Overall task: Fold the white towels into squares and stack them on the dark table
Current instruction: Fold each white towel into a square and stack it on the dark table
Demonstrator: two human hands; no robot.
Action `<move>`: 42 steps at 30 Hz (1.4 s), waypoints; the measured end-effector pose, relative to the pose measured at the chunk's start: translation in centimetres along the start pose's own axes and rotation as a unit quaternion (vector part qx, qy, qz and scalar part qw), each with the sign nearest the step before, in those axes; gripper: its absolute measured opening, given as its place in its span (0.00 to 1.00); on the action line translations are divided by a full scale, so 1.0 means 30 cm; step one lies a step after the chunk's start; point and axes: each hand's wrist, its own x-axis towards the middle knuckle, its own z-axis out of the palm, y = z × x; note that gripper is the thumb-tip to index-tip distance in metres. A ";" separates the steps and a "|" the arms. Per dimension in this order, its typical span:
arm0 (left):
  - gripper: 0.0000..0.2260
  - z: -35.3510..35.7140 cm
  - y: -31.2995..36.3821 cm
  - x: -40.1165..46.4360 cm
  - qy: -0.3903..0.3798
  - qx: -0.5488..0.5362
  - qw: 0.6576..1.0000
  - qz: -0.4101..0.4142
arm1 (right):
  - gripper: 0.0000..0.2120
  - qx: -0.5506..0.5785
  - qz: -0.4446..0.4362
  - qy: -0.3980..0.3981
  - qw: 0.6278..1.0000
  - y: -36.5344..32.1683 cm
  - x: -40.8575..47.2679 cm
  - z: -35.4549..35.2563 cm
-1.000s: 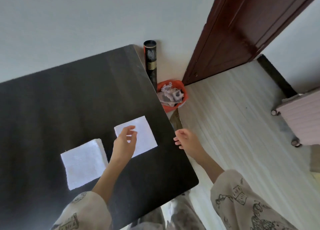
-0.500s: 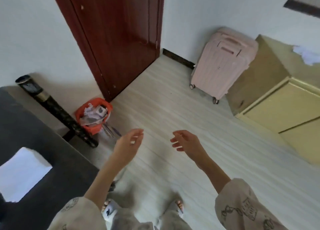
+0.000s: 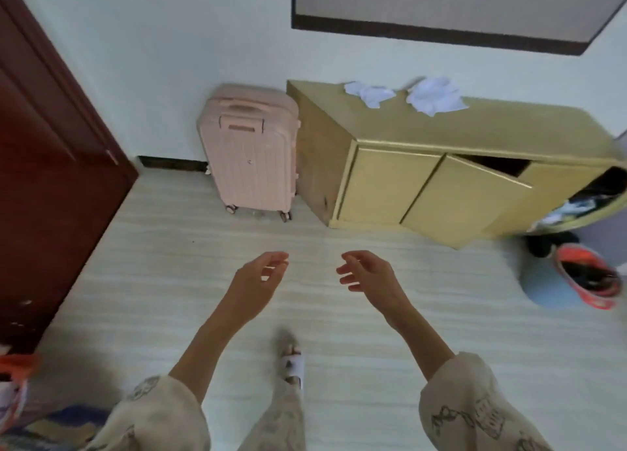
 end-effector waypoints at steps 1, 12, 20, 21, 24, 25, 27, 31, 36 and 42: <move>0.09 0.031 0.033 0.074 -0.010 0.000 1.000 0.012 | 0.11 0.002 0.000 0.015 1.000 -0.004 0.048 -0.050; 0.11 0.283 0.353 1.012 -0.098 -0.006 0.993 0.064 | 0.10 0.020 0.023 0.105 0.994 -0.194 0.788 -0.515; 0.13 0.441 0.507 1.510 -0.159 0.025 0.986 0.044 | 0.09 0.036 0.037 0.114 0.992 -0.267 1.242 -0.741; 0.13 0.467 0.514 1.564 -0.166 0.025 0.985 0.035 | 0.09 0.037 0.042 0.111 0.992 -0.266 1.303 -0.767; 0.12 0.548 0.533 1.739 -0.170 0.019 0.985 0.007 | 0.09 0.029 0.046 0.099 0.994 -0.262 1.502 -0.859; 0.12 0.578 0.541 1.804 -0.167 0.020 0.986 -0.003 | 0.09 0.023 0.046 0.092 0.994 -0.260 1.576 -0.893; 0.11 0.639 0.560 1.946 -0.145 0.027 0.989 -0.025 | 0.09 0.018 0.047 0.077 0.996 -0.258 1.735 -0.959; 0.11 0.767 0.586 2.200 -0.076 0.043 0.992 -0.093 | 0.10 -0.032 0.063 0.044 0.996 -0.231 2.064 -1.091; 0.13 0.935 0.570 2.421 -0.088 0.108 0.975 -0.173 | 0.12 -0.176 0.070 0.028 0.981 -0.161 2.355 -1.228; 0.19 1.033 0.507 2.674 -0.089 0.255 0.956 -0.110 | 0.25 -0.412 -0.011 -0.122 0.903 -0.052 2.606 -1.272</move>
